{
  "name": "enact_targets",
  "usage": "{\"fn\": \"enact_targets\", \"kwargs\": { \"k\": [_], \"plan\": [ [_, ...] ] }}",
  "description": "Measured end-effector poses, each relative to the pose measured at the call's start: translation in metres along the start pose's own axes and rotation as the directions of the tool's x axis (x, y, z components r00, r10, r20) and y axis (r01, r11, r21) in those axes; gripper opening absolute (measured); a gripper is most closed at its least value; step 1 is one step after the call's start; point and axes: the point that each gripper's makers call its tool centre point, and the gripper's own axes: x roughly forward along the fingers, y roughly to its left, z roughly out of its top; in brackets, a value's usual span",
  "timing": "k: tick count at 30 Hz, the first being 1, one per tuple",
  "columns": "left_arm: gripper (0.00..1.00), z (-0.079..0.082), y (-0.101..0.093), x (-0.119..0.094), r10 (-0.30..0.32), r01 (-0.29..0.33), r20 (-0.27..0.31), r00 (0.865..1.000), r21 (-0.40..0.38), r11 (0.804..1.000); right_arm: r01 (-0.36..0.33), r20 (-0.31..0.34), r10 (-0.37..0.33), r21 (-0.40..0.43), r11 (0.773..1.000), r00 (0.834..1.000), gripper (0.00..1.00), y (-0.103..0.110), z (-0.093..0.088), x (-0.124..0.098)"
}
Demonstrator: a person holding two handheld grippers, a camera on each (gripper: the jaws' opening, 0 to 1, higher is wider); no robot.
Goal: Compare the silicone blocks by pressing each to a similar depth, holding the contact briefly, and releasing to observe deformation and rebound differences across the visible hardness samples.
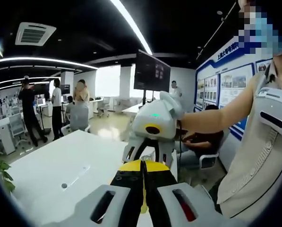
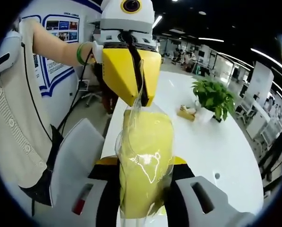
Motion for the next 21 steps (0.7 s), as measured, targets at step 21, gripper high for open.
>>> {"fn": "enact_targets", "kwargs": {
  "k": [21],
  "plan": [
    [0.00,-0.016,0.011,-0.008,0.011,-0.009,0.034,0.999,-0.071,0.997,0.030,0.045,-0.031,0.014,0.999,0.999,0.36,-0.001,-0.004,0.012]
  ]
}}
